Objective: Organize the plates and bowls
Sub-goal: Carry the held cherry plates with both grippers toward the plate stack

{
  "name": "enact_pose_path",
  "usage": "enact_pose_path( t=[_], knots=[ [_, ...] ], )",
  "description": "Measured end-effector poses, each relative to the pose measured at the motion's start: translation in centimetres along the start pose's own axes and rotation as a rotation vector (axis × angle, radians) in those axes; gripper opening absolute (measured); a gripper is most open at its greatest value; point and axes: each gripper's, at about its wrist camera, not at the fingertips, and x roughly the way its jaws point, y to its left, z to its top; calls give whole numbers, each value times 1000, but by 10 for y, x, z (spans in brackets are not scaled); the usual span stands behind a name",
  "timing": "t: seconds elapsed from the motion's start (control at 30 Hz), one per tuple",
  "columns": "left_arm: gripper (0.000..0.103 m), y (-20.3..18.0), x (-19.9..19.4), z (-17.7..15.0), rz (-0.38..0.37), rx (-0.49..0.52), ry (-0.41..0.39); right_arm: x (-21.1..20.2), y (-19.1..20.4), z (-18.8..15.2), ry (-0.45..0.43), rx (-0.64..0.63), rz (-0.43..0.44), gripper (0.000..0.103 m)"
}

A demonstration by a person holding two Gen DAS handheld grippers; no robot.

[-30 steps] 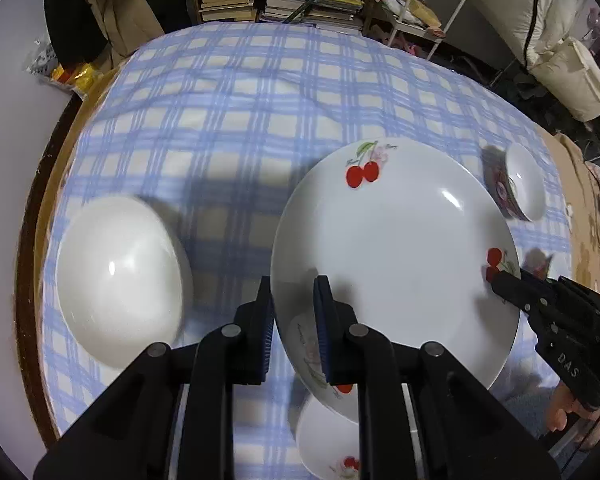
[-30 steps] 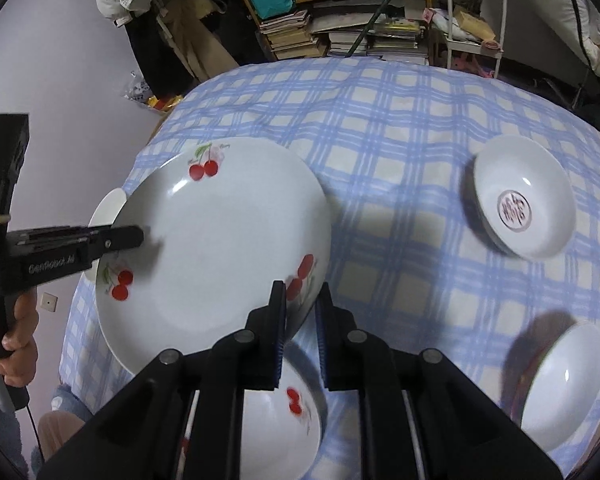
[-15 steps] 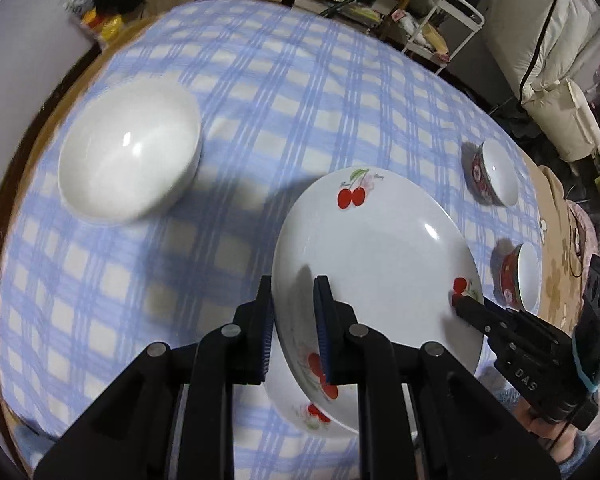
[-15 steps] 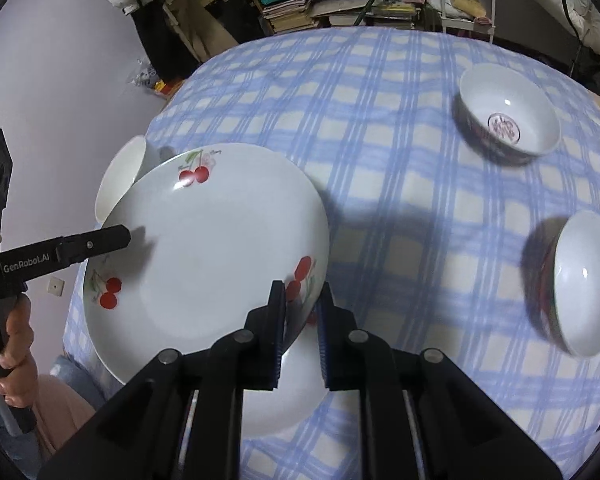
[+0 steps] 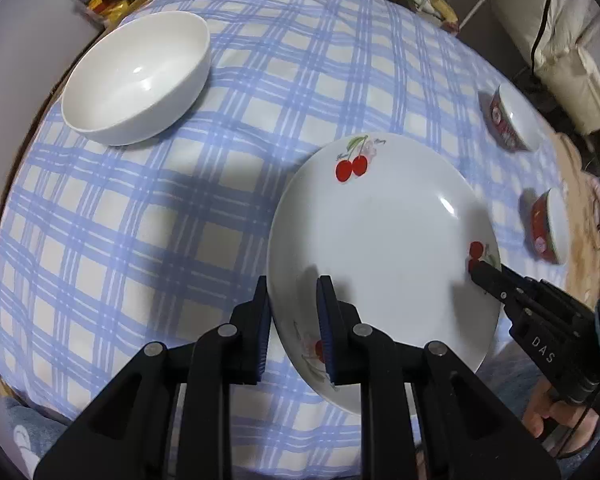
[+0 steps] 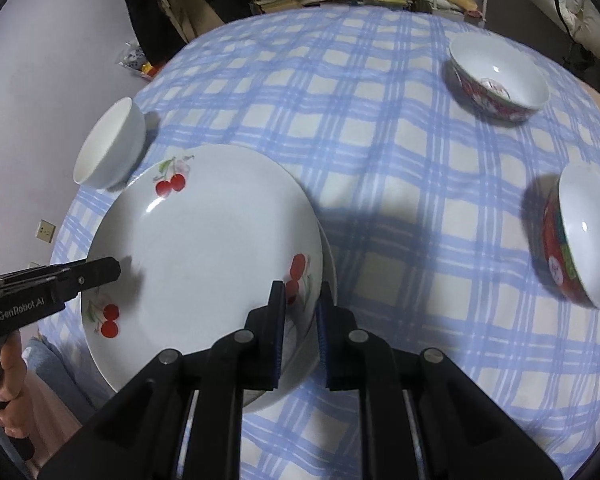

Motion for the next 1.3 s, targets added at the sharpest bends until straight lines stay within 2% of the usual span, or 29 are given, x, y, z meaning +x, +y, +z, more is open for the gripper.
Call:
enact_pose_path(
  t=[0.13,0.3,0.47,0.57,0.77,0.83,0.9,1.1,1.17,1.3],
  knots=[
    [20,0,9,-4,47,-4,8,11,0,-6,16,2,-1,17],
    [20,3,14,-7,48,-21,11,9,1,-6,-9,2,2,17],
    [20,-1,17,-12,95,4,0,7,6,-10,-30,-18,-31,17],
    [20,0,18,-13,91,-14,0,5,10,-10,-38,-34,-53,19],
    [22,-5,24,-14,97,-7,12,2,4,-9,-46,8,-42,19],
    [23,-8,26,-16,118,7,16,1,2,-10,-37,15,-76,19],
    [23,-10,25,-16,136,20,12,6,0,-11,-4,21,-72,19],
    [23,-14,26,-14,133,28,8,14,1,-12,20,22,-87,20],
    [23,-12,26,-13,115,15,11,13,-1,-12,21,29,-74,23],
    [23,-8,25,-16,108,26,6,16,-4,-14,39,43,-55,24]
  ],
)
